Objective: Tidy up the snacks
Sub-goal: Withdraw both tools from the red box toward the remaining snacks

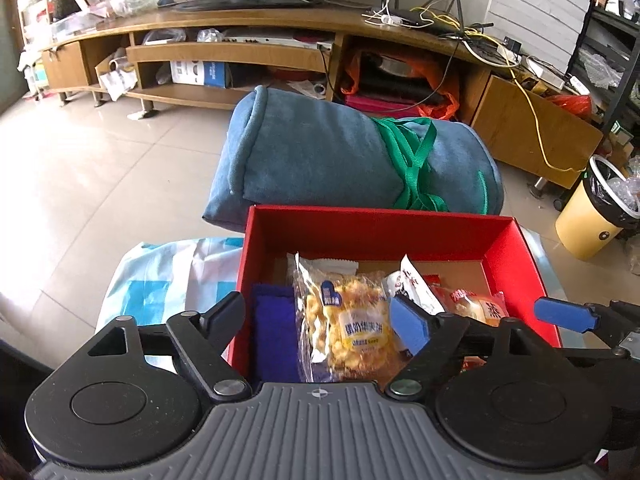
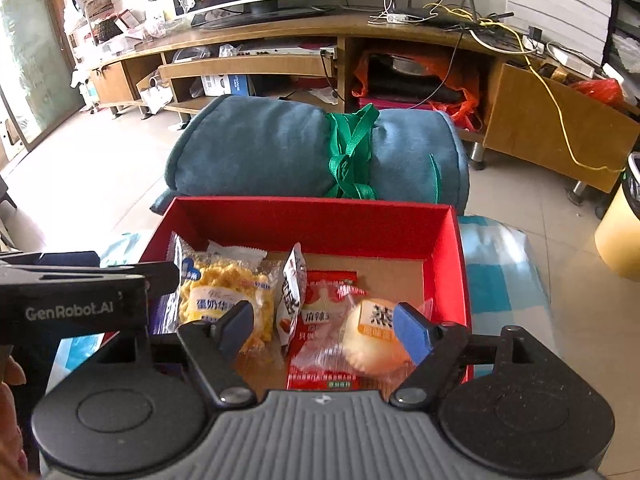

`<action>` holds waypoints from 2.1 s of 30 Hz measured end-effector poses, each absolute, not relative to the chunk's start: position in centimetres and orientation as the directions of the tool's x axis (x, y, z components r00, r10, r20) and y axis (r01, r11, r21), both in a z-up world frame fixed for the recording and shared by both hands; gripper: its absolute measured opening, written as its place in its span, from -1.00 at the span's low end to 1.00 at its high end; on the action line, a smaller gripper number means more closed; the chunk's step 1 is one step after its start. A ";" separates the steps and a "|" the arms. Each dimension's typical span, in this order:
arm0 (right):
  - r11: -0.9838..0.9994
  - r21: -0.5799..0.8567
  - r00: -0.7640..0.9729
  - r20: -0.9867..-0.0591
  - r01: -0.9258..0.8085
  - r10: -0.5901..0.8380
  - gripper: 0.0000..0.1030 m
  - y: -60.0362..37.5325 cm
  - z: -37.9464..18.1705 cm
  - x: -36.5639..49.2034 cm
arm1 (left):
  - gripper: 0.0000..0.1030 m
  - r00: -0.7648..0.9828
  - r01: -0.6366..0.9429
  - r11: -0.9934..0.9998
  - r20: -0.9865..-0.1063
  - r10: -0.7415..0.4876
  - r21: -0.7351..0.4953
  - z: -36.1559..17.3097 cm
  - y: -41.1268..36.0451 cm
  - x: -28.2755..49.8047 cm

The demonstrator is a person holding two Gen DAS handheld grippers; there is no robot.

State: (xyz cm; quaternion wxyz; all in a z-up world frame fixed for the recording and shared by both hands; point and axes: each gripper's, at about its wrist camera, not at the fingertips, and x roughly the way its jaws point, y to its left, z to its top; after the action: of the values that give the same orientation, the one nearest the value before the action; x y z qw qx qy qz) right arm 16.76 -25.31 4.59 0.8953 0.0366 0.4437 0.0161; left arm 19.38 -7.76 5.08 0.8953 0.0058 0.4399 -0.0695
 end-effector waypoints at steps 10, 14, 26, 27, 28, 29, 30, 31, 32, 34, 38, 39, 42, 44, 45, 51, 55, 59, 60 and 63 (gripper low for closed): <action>0.996 0.086 0.619 -0.783 0.016 0.058 0.41 -25.1 5.5 14.0 | 0.67 0.608 0.151 0.987 -0.781 -0.141 -0.061 5.5 -7.4 17.1; 0.995 0.098 0.618 -0.784 0.031 0.058 0.42 -25.2 5.6 13.0 | 0.67 0.610 0.151 0.986 -0.779 -0.146 -0.066 5.6 -7.1 16.4; 0.992 0.111 0.593 -0.803 0.057 0.056 0.45 -25.3 5.1 10.1 | 0.68 0.607 0.185 0.982 -0.781 -0.151 -0.045 5.1 -7.0 13.6; 0.992 0.114 0.590 -0.806 0.061 0.057 0.45 -25.3 5.0 9.9 | 0.68 0.604 0.187 0.981 -0.783 -0.151 -0.045 5.1 -7.0 13.4; 0.991 0.116 0.587 -0.807 0.063 0.057 0.45 -25.4 4.9 9.7 | 0.68 0.602 0.188 0.981 -0.784 -0.151 -0.044 5.0 -6.9 13.2; 0.991 0.117 0.586 -0.809 0.065 0.057 0.45 -25.4 4.8 9.4 | 0.68 0.601 0.188 0.981 -0.785 -0.149 -0.042 5.0 -6.9 13.1; 0.991 0.118 0.585 -0.809 0.066 0.057 0.46 -25.4 4.7 9.2 | 0.68 0.599 0.188 0.981 -0.787 -0.148 -0.041 4.9 -6.8 12.9; 0.991 0.120 0.583 -0.810 0.068 0.058 0.46 -25.4 4.7 8.9 | 0.68 0.597 0.190 0.981 -0.789 -0.149 -0.042 4.8 -6.7 12.7; 0.990 0.120 0.581 -0.812 0.069 0.058 0.46 -25.4 4.6 8.6 | 0.68 0.594 0.192 0.980 -0.791 -0.151 -0.043 4.7 -6.7 12.5; 0.990 0.120 0.574 -0.817 0.075 0.055 0.48 -25.4 4.4 8.0 | 0.68 0.588 0.198 0.979 -0.794 -0.153 -0.042 4.5 -6.6 12.0; 0.990 0.106 0.550 -0.834 0.088 0.041 0.48 -25.4 3.7 6.7 | 0.70 0.567 0.215 0.976 -0.809 -0.155 -0.036 3.7 -6.5 10.8; 0.990 0.105 0.543 -0.839 0.089 0.040 0.49 -25.4 3.4 6.4 | 0.70 0.554 0.227 0.973 -0.818 -0.154 -0.030 3.3 -6.6 10.4; 0.990 0.100 0.520 -0.854 0.102 0.032 0.49 -25.6 2.7 5.4 | 0.70 0.529 0.257 0.966 -0.836 -0.149 -0.010 2.3 -6.8 9.5; 0.988 0.099 0.506 -0.862 0.117 0.027 0.49 -25.9 2.3 4.9 | 0.70 0.513 0.275 0.961 -0.846 -0.148 -0.001 1.7 -7.0 8.8; 0.987 0.102 0.503 -0.864 0.122 0.027 0.49 -26.0 2.2 4.6 | 0.70 0.500 0.287 0.958 -0.853 -0.150 0.000 1.3 -7.1 8.6; 0.982 0.123 0.489 -0.872 0.145 0.037 0.49 -26.8 1.7 3.3 | 0.70 0.406 0.340 0.941 -0.901 -0.157 -0.011 -1.2 -7.7 7.1; 0.980 0.134 0.475 -0.879 0.147 0.049 0.49 -27.1 1.2 2.9 | 0.70 0.372 0.361 0.933 -0.916 -0.153 -0.009 -2.3 -8.2 6.8; 0.976 0.149 0.464 -0.884 0.160 0.059 0.49 -27.6 0.8 2.8 | 0.70 0.314 0.374 0.927 -0.937 -0.152 -0.025 -3.5 -8.8 6.8; 0.975 0.153 0.465 -0.883 0.162 0.062 0.49 -27.7 0.8 2.8 | 0.70 0.301 0.378 0.925 -0.942 -0.147 -0.024 -3.8 -9.0 6.8; 0.972 0.165 0.468 -0.881 0.166 0.070 0.49 -27.9 0.8 2.7 | 0.70 0.285 0.391 0.920 -0.951 -0.121 0.000 -4.8 -9.4 6.8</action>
State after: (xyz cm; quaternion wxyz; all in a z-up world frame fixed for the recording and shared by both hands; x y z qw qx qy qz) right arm 2.66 -27.86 0.82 0.8490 0.1142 0.5152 -0.0282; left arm 6.77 -9.44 -4.79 0.7930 0.1171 0.5757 -0.1616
